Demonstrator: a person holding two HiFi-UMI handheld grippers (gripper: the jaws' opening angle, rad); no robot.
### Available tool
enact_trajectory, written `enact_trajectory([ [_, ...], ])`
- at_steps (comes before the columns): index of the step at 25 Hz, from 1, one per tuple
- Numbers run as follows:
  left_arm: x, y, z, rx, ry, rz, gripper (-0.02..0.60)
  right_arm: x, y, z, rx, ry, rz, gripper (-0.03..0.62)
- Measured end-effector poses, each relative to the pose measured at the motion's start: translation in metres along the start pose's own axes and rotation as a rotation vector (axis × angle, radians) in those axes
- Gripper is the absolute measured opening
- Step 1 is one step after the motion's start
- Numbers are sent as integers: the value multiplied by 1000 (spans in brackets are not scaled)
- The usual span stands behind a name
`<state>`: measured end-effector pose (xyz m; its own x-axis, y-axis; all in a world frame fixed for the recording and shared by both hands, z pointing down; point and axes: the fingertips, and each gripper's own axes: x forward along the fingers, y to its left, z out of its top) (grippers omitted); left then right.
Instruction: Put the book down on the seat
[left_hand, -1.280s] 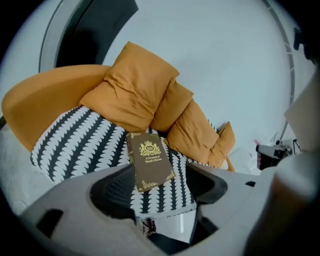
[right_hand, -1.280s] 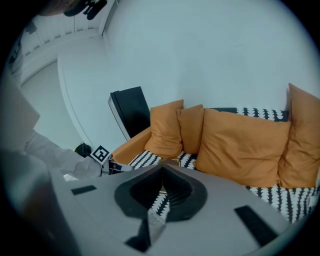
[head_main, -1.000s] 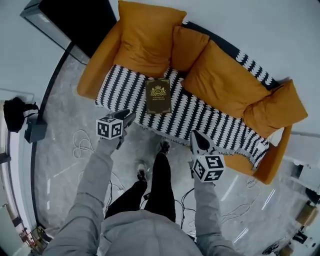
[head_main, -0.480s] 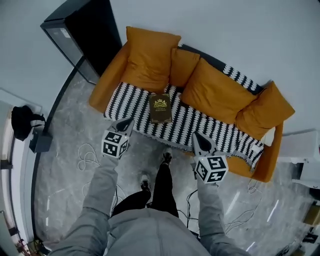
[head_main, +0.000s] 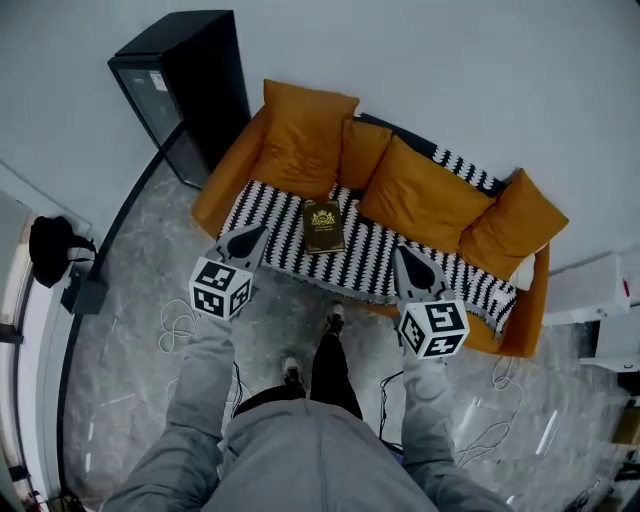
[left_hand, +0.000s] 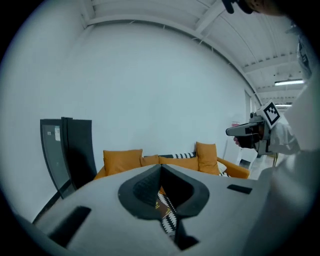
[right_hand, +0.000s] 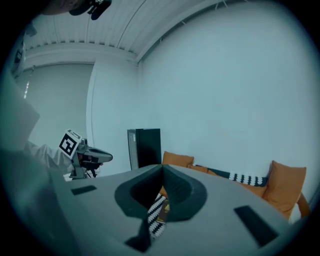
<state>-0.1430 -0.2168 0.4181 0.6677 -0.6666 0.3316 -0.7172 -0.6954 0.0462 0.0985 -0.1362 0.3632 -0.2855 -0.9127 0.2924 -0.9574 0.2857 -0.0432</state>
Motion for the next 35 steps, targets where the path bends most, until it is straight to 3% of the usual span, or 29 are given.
enact_trajectory([
  [14, -86, -30, 110, 243, -197, -16, 25, -56, 49, 90, -194, -149, -33, 28],
  [21, -110, -55, 145, 278, -265, -39, 25, -73, 66, 115, -207, -206, -13, 28],
  [35, -149, -88, 170, 353, -331, -48, 25, -95, 107, 140, -231, -261, 44, 28],
])
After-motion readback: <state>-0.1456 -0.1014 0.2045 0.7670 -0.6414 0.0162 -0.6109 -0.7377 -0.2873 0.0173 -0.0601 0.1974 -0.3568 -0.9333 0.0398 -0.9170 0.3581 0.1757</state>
